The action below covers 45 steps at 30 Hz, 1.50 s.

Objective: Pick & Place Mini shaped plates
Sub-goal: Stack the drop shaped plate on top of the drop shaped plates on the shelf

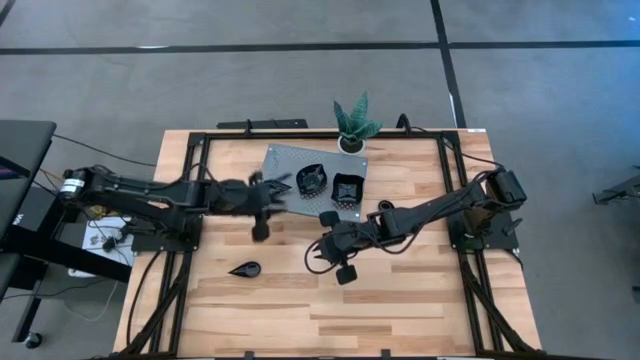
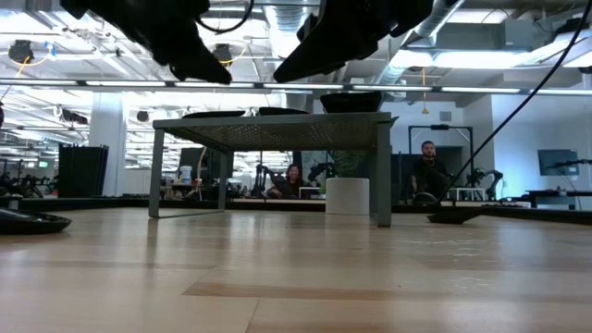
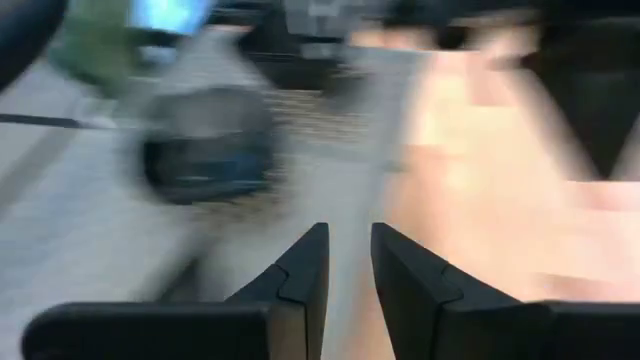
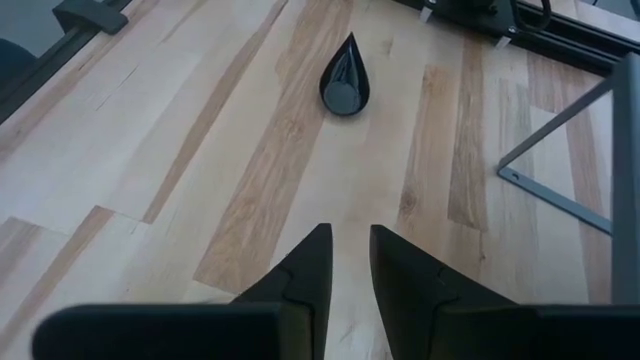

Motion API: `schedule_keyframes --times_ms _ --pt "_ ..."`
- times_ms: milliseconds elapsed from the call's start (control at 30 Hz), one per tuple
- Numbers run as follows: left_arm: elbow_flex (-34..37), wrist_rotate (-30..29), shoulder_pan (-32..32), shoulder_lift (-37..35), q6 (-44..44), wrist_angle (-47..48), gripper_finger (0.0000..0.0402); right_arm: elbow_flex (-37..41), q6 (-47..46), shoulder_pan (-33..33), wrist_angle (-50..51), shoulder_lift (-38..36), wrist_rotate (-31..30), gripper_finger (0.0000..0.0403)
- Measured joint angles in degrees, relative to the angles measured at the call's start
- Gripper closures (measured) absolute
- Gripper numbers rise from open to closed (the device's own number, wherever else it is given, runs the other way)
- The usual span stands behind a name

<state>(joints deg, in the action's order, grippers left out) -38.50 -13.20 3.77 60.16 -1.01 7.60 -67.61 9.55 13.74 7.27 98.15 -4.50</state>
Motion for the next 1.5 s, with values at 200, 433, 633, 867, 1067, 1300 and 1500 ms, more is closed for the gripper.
schedule_keyframes --times_ms 200,433,633,867,1067,1300,1500 --pt "0.0 10.2 11.3 0.0 14.2 0.3 0.0321 0.0 0.0 -0.2 0.0 0.0 0.0 0.0337" --pt "5.1 2.5 33.2 1.6 33.2 0.1 0.0321 0.0 0.0 -0.8 -0.1 0.0 0.0 0.0337" --pt "6.5 -5.3 44.5 7.6 36.6 0.5 0.0321 0.0 0.0 -0.8 -0.6 0.0 0.0 0.0337" --pt "6.5 -6.2 42.5 11.3 35.6 10.7 0.0321 0.0 -0.1 -0.8 -3.3 0.0 0.0 0.0337" --pt "6.5 -6.1 37.7 11.2 32.6 21.6 0.0321 0.0 -0.2 -0.8 -5.1 0.0 0.0 0.0337" --pt "6.5 -0.1 31.1 11.2 43.0 21.8 0.0321 0.0 -0.2 -0.8 -5.1 0.1 0.0 0.0337" --pt "8.2 2.6 30.6 11.2 45.1 21.3 0.0321 0.1 -0.2 -0.7 -4.5 0.6 0.0 0.0337"
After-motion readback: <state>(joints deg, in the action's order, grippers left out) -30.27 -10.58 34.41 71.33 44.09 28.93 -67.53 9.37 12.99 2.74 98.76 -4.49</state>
